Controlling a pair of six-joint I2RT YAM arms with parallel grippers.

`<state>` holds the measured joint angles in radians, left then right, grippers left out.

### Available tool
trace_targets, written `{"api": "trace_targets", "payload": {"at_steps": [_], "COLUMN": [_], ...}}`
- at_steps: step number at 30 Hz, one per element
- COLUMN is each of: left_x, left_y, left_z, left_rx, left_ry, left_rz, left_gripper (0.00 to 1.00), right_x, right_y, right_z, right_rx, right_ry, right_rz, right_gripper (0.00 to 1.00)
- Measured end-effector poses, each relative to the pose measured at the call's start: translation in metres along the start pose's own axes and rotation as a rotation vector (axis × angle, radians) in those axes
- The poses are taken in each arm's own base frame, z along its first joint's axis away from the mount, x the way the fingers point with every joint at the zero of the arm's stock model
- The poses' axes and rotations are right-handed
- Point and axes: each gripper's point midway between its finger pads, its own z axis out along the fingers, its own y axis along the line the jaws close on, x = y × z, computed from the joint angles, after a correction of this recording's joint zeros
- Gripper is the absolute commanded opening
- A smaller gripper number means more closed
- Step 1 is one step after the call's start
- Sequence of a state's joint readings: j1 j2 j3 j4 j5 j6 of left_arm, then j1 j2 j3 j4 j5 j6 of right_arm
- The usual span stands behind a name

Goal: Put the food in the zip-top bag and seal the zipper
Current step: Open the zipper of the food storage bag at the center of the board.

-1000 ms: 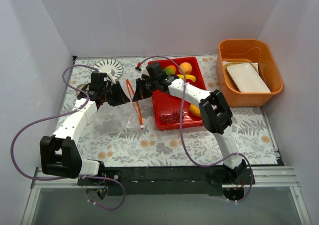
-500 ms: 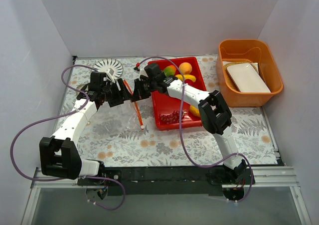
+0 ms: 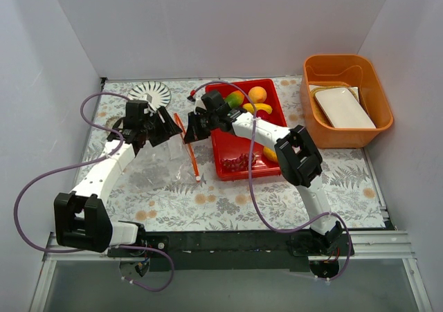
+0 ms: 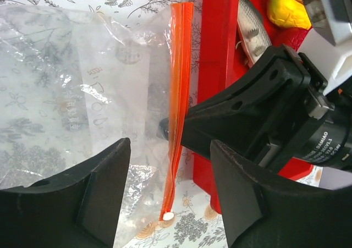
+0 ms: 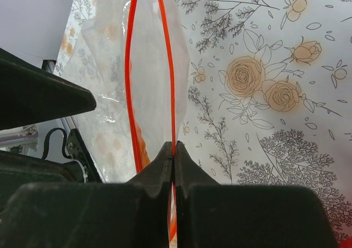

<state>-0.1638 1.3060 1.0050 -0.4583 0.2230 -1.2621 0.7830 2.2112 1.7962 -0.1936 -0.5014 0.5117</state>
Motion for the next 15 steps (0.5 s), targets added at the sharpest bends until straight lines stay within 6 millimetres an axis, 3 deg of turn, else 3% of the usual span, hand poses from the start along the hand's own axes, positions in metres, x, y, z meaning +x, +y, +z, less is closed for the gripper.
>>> {"api": "trace_targets", "payload": {"at_steps": [9,15], "left_x": [0.014,0.013], "left_y": [-0.007,-0.006], "left_z": [0.021,0.022], "left_rx": [-0.032,-0.097], "left_ry": [0.029,-0.006], "left_rz": [0.019,0.011], "left_gripper": [0.56,0.50], "right_x": [-0.001,0.000], "right_y": [0.009,0.009], "right_z": [-0.003,-0.004], "right_rx": [0.000,0.014], "right_ry": [-0.011,-0.015], "right_rz": [-0.021,-0.030], "right_gripper": [0.01,0.01]}}
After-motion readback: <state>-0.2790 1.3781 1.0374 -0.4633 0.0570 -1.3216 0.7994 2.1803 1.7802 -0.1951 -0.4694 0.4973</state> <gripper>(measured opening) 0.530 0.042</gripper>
